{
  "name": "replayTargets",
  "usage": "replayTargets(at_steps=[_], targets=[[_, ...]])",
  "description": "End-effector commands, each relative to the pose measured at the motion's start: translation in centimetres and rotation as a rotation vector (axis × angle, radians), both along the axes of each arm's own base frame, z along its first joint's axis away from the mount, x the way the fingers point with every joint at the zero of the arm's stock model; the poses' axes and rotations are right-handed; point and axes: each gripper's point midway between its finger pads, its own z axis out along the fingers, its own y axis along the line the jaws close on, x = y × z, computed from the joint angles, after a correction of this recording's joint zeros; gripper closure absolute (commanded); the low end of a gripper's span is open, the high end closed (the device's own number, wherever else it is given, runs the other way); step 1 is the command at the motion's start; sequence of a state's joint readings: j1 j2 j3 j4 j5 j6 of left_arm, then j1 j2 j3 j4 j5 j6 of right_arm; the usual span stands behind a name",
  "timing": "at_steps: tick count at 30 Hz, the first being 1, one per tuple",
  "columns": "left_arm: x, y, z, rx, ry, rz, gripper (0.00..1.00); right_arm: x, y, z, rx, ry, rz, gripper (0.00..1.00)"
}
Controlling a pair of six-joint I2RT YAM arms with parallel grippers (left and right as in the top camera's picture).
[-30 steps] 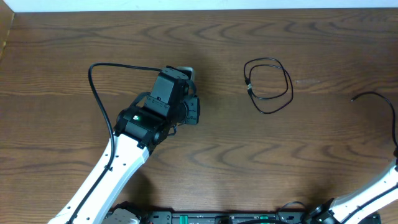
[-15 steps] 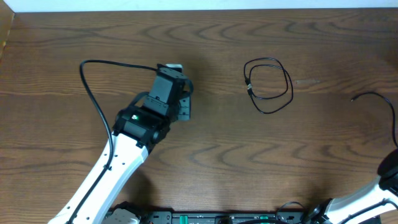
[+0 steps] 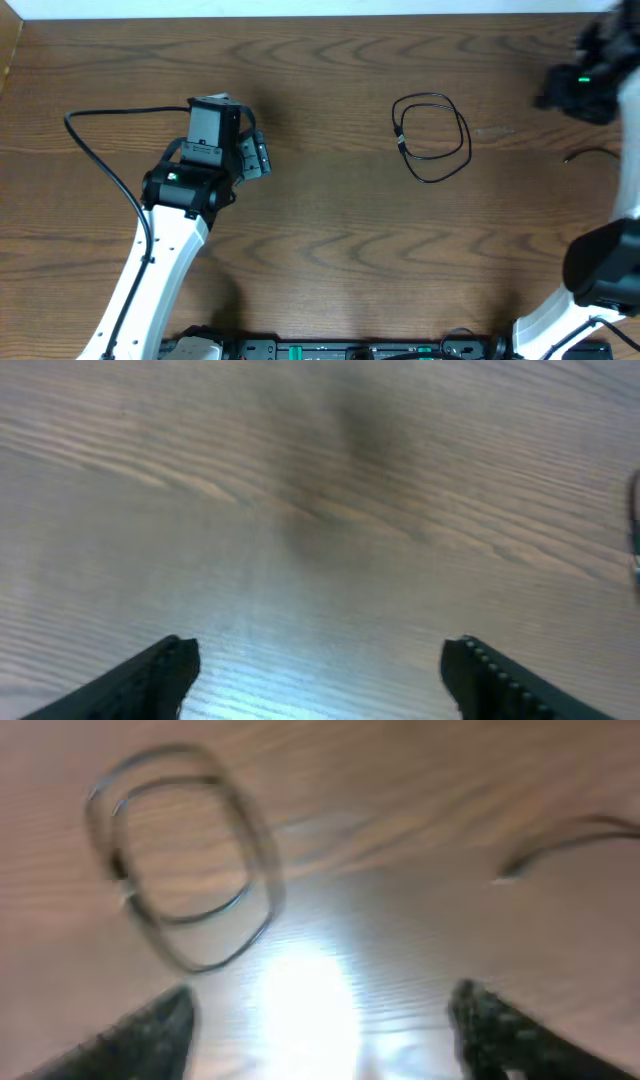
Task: Untangle cables
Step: 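Bring the right gripper back over the black cable coil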
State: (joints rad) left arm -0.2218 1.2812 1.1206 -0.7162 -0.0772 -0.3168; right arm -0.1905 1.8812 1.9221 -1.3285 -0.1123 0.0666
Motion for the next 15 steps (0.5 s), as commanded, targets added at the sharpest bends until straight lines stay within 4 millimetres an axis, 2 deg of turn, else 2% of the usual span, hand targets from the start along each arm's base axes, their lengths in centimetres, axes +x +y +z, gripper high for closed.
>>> replayTargets(at_steps=[1,3,4,6,9,15], targets=[[-0.8,-3.0,-0.1,-0.136,0.031,-0.128,0.13,-0.2,5.6,0.2,0.017,0.005,0.142,0.01],[-1.2,-4.5,0.1,-0.181,0.04,-0.219,0.13,0.1,7.0,-0.3,-0.006,0.007,0.106,0.01],[-1.8,-5.9,0.3,-0.228,0.048,-0.311,0.13,0.6,7.6,-0.9,-0.039,0.0,0.066,0.01],[-2.3,-7.1,0.5,-0.273,0.052,-0.378,0.13,1.0,8.2,-1.8,-0.055,-0.007,0.032,0.01],[-2.5,-7.3,0.5,-0.286,0.061,-0.386,0.13,1.0,9.2,-3.7,-0.043,0.004,0.017,0.01],[-2.9,-8.1,0.7,-0.322,0.066,-0.424,0.12,0.0,9.3,-7.5,-0.038,0.057,-0.009,0.01]])
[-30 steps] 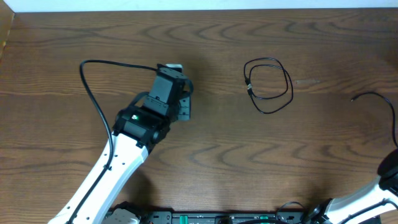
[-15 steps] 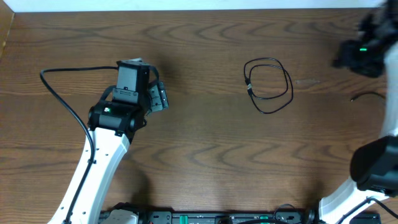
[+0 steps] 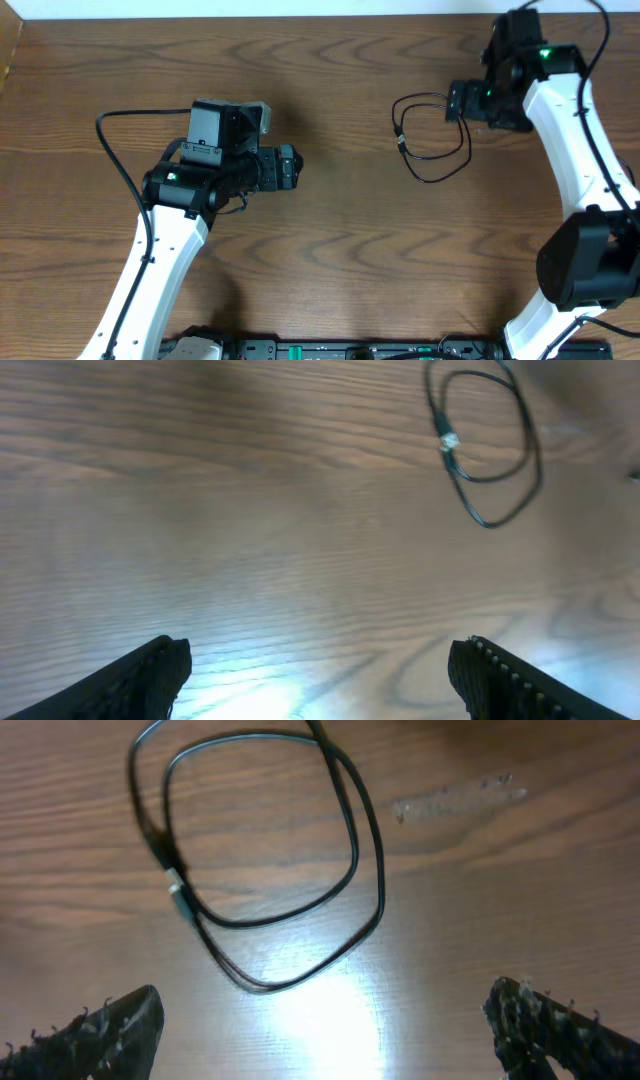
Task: Untangle cables
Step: 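Bring the right gripper back over the black cable coil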
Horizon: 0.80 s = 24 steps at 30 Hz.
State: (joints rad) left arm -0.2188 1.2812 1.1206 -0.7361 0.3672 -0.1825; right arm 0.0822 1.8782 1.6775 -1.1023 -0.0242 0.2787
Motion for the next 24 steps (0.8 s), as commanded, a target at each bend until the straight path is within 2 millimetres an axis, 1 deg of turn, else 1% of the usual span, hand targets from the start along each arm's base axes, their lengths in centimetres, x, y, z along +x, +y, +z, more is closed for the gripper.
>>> replayTargets(at_steps=[1,3,6,11,18,20,24], targets=[[-0.5,-1.0,0.4,-0.042,-0.009,-0.066,0.12,-1.0,-0.5,-1.9,-0.015,0.032,-0.054,0.01],[-0.5,-1.0,0.5,-0.041,-0.014,-0.07,0.12,-1.2,-0.5,-3.0,-0.016,0.041,-0.053,0.01],[-0.5,-1.0,0.5,-0.04,-0.012,-0.07,0.12,-1.4,-0.5,-4.0,-0.017,0.042,-0.053,0.01],[-0.6,-1.0,0.3,-0.039,-0.002,-0.069,0.12,-0.8,-0.4,-5.3,-0.029,0.009,0.007,0.01],[-1.1,-0.9,-0.6,-0.03,0.046,-0.068,0.12,-0.5,-0.4,-7.3,-0.034,-0.028,0.034,0.01],[-1.4,-0.8,-0.9,-0.027,0.063,-0.067,0.12,-0.4,-0.4,-7.9,-0.043,-0.039,0.066,0.01],[-1.7,-0.7,-1.2,-0.023,0.085,-0.067,0.12,-0.5,-1.5,-8.8,-0.117,-0.042,0.076,0.01]])
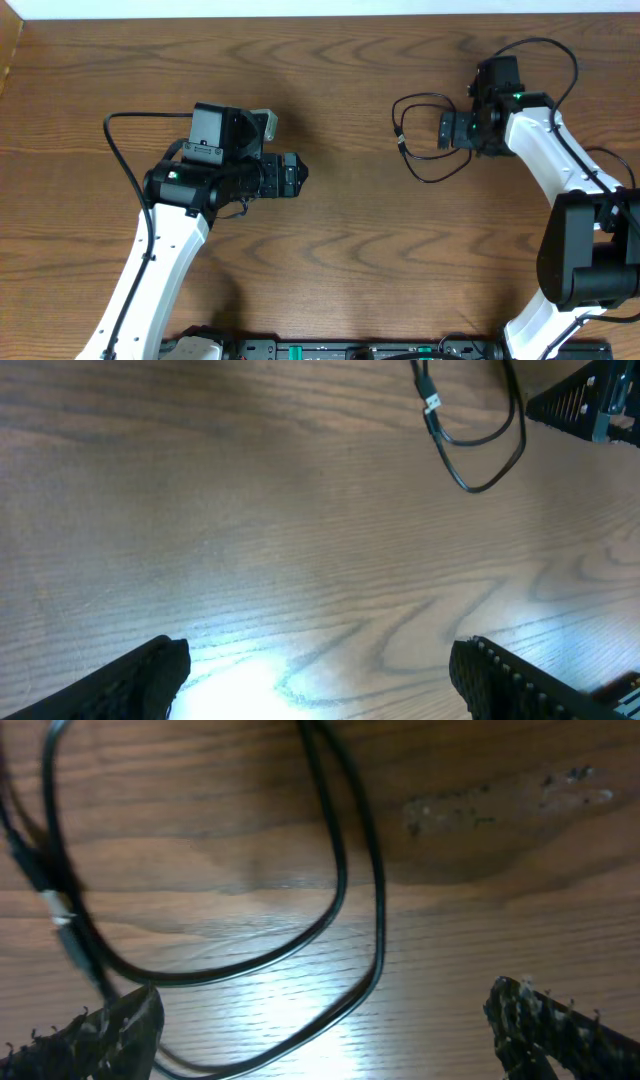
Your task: Untangle cables
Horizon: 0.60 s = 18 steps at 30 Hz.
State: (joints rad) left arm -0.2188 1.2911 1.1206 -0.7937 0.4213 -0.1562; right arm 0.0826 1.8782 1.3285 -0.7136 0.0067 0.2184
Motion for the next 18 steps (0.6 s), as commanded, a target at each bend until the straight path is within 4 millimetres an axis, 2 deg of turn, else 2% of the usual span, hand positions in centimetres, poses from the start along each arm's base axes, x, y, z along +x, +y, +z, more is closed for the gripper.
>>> replayTargets(at_steps=[1,14,18], targets=[[-0.3,-0.1,-0.5,-0.003,0.022,-0.018,0.12,-0.3,-1.0,-0.6,-0.08,0.004,0.023,0.01],[-0.4,-0.1,-0.5,-0.003,0.026,-0.018,0.12,-0.1,-1.4,-4.3,-0.107,0.062,0.022,0.01],[-0.4,-0.1,-0.5,-0.002,0.026,-0.018,0.12,0.2,-1.4,-4.9,-0.108,0.057,0.017,0.01]])
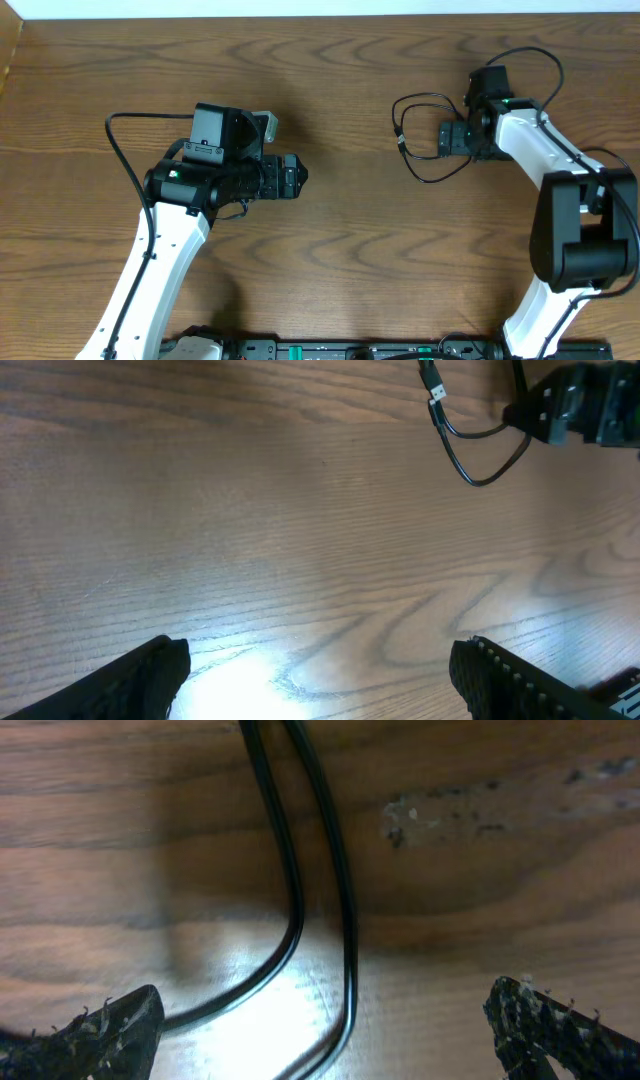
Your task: Untangle cables
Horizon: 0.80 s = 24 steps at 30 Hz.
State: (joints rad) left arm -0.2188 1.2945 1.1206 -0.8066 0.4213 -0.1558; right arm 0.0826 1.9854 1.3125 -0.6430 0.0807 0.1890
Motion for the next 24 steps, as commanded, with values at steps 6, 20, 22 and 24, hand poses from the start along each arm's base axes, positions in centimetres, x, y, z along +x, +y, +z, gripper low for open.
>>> replayTargets(at_steps=[6,20,22,24], targets=[[-0.2,-0.2,-0.3,-0.006,0.011,-0.017,0.12,0.2,-0.4,-0.9,-0.04,0.001,0.006,0.02],[-0.5,-0.1,-0.4,-0.003,0.025,-0.017,0.12,-1.2,0.4,-3.1,-0.051,0.078,0.024,0.16],[-0.7,-0.1,-0.5,-0.001,0.033,-0.017,0.12,-1.5,0.6,-3.4,-0.053,0.091,0.027,0.16],[-0.8,0.0,-0.6,0.001,0.04,-0.017,0.12,-1.9,0.6,-3.6,-0.048,0.097,0.004,0.25]])
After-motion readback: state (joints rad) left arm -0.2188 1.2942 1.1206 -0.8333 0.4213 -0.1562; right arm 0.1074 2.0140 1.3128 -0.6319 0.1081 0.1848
